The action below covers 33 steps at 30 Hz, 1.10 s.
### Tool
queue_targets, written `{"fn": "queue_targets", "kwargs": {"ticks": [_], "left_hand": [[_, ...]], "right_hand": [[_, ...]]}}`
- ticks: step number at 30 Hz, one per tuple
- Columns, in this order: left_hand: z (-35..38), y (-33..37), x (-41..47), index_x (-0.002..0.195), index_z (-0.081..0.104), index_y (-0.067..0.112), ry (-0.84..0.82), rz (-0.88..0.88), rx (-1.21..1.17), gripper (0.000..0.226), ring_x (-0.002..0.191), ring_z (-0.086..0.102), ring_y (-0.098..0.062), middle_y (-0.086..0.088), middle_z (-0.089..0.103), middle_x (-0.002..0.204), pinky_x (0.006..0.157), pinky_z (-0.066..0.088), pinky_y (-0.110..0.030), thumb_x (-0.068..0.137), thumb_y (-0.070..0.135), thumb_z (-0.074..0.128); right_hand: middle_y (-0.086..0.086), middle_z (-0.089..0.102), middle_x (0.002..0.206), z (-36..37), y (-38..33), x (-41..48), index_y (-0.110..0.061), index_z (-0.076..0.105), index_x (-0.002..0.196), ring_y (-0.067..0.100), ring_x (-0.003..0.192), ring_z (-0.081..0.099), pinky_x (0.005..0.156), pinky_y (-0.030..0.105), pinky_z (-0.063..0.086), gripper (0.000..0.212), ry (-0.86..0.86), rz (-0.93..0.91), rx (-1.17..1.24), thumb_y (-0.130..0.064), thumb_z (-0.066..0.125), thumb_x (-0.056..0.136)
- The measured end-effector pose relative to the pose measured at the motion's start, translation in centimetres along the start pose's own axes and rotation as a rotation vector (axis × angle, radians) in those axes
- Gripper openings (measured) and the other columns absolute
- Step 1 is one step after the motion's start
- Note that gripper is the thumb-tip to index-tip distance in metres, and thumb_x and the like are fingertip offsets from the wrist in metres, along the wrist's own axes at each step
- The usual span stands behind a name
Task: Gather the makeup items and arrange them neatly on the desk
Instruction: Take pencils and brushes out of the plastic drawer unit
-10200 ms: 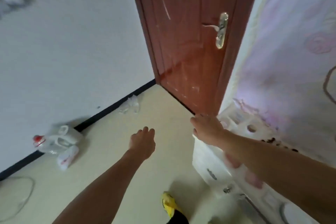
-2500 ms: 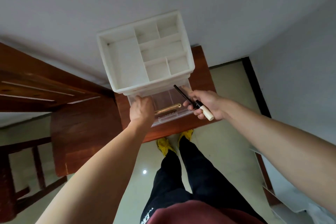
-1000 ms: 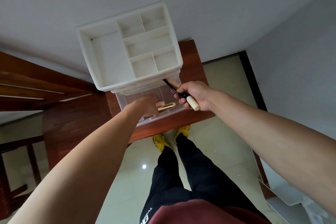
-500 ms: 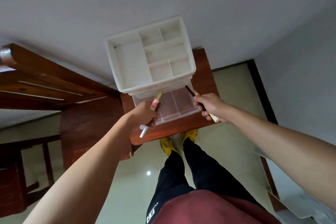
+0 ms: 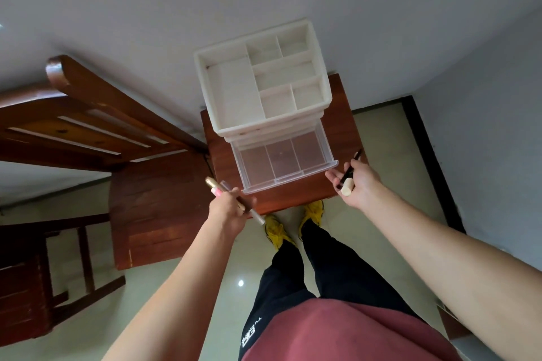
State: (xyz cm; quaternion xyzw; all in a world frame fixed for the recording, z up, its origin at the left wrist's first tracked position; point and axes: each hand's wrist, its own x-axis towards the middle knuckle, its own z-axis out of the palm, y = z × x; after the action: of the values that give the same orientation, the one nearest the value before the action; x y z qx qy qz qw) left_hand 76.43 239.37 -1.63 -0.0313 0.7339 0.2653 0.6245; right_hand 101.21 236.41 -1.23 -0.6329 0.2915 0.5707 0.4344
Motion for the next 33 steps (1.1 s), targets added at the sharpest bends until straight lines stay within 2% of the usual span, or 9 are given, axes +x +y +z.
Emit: {"fn": "queue_targets", "kwargs": {"ticks": [5,7,10,14,20,25,28,30,33], "left_hand": [[0.8,1.2,-0.3,0.089,0.047,0.002,-0.152,-0.032,-0.106,0.016,0.073,0.059,-0.024,-0.016,0.053,0.078,0.074,0.054,-0.038,0.102,0.005,0.039],[1.3,2.4,-0.3,0.094,0.049,0.001,-0.197,-0.004,-0.130,0.014,0.080,0.063,-0.028,-0.017,0.057,0.082,0.081,0.054,-0.039,0.103,0.006,0.039],[2.1,4.5,0.0,0.107,0.048,0.001,-0.218,0.013,-0.160,0.009,0.082,0.062,-0.029,-0.019,0.058,0.086,0.087,0.052,-0.043,0.102,0.006,0.041],[2.5,6.6,1.2,0.102,0.050,0.003,-0.240,-0.010,-0.175,0.007,0.085,0.062,-0.030,-0.018,0.059,0.087,0.081,0.052,-0.041,0.101,0.005,0.043],[3.4,8.2,2.0,0.101,0.054,0.001,-0.258,0.023,-0.223,0.014,0.089,0.062,-0.029,-0.018,0.061,0.093,0.099,0.047,-0.041,0.102,0.006,0.040],[3.2,7.6,2.8,0.100,0.053,0.006,-0.273,0.019,-0.188,0.013,0.088,0.064,-0.025,-0.012,0.064,0.093,0.082,0.050,-0.039,0.102,0.008,0.040],[2.4,6.8,2.5,0.093,0.053,0.010,-0.303,0.023,-0.147,0.016,0.088,0.066,-0.024,-0.010,0.067,0.096,0.075,0.051,-0.036,0.102,0.009,0.040],[1.4,6.3,1.9,0.095,0.054,0.010,-0.317,0.031,-0.088,0.015,0.088,0.068,-0.023,-0.010,0.068,0.099,0.072,0.051,-0.036,0.102,0.008,0.041],[-0.4,5.8,0.4,0.097,0.053,0.012,-0.329,0.056,-0.038,0.013,0.086,0.069,-0.023,-0.010,0.069,0.101,0.070,0.051,-0.035,0.101,0.007,0.042]], "right_hand": [[0.025,0.063,0.115,1.5,-0.8,-0.7,-0.012,0.052,0.088,0.039,0.100,0.067,0.041,0.021,0.048,0.026,-0.133,0.044,0.065,-0.032,0.045,0.102],[0.026,0.065,0.114,2.5,-1.6,-1.1,-0.012,0.052,0.088,0.038,0.101,0.068,0.044,0.020,0.050,0.026,-0.200,0.038,0.077,-0.033,0.046,0.102],[0.026,0.065,0.114,3.9,-2.6,-1.1,-0.013,0.053,0.094,0.039,0.101,0.068,0.045,0.021,0.051,0.022,-0.226,0.020,0.091,-0.033,0.048,0.102],[0.025,0.068,0.111,5.5,-3.4,-0.3,-0.013,0.054,0.088,0.039,0.092,0.071,0.044,0.022,0.051,0.024,-0.205,0.009,0.096,-0.034,0.050,0.100],[0.021,0.069,0.110,7.9,-3.8,0.4,-0.012,0.058,0.089,0.038,0.089,0.072,0.044,0.021,0.049,0.024,-0.215,-0.003,0.118,-0.032,0.052,0.100],[0.017,0.073,0.102,8.0,-3.8,0.7,-0.014,0.060,0.102,0.032,0.088,0.074,0.041,0.021,0.047,0.021,-0.216,-0.003,0.045,-0.033,0.050,0.100],[0.013,0.073,0.106,7.2,-3.1,0.2,-0.013,0.057,0.091,0.026,0.092,0.073,0.043,0.019,0.046,0.024,-0.263,0.015,-0.086,-0.033,0.049,0.101],[0.010,0.073,0.103,6.3,-2.2,-0.3,-0.015,0.056,0.087,0.020,0.083,0.074,0.044,0.019,0.046,0.023,-0.272,0.034,-0.170,-0.033,0.050,0.100],[0.005,0.069,0.081,4.8,-0.4,-1.4,-0.016,0.056,0.083,0.013,0.053,0.062,0.040,0.020,0.044,0.023,-0.292,0.051,-0.290,-0.031,0.051,0.100]]}}
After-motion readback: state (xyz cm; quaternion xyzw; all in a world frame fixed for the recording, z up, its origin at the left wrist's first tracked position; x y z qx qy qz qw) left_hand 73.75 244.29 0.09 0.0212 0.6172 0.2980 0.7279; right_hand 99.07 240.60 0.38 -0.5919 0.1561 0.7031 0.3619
